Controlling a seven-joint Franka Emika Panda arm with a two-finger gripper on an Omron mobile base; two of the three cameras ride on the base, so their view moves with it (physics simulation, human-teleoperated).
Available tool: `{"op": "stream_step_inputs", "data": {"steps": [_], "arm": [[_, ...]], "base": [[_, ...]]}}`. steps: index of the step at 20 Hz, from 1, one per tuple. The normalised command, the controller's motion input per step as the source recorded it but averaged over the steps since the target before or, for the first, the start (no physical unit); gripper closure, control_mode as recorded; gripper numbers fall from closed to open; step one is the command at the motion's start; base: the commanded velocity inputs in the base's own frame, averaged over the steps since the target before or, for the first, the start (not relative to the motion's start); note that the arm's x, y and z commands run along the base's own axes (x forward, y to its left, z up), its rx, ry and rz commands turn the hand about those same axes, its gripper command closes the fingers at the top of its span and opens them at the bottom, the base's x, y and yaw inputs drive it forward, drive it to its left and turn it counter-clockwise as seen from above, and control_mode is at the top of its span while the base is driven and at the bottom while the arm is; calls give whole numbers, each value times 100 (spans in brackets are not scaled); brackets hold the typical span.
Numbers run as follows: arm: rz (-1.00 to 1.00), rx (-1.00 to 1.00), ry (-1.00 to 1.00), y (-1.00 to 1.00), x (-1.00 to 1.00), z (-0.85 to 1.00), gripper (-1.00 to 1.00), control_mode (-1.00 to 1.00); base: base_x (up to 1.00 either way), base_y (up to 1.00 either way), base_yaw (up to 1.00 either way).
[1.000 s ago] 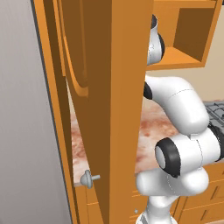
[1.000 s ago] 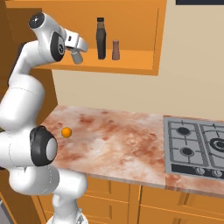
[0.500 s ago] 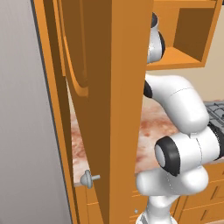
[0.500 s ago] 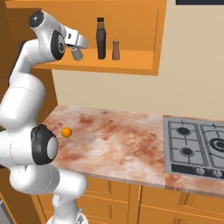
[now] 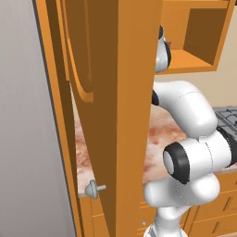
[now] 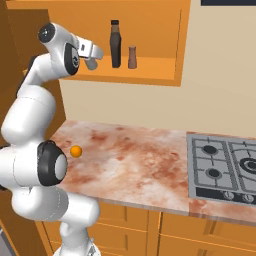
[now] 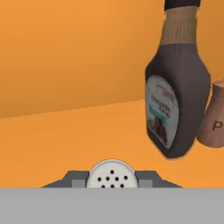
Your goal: There are various items on the counter. Only move the condiments/shakers into the cabinet.
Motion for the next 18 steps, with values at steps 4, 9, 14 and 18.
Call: {"op": "stream_step_inputs", "data": {"steps": [4,9,14,18], "arm": [[0,0,0,0,15,0,100,-100],[0,0,0,0,26,-6,100,-100],[0,0,1,0,25,0,100,-100],[0,0,10,0,36,-5,100,-100]], "base": [[0,0,0],[0,0,0],[0,0,0],[0,0,0]]}}
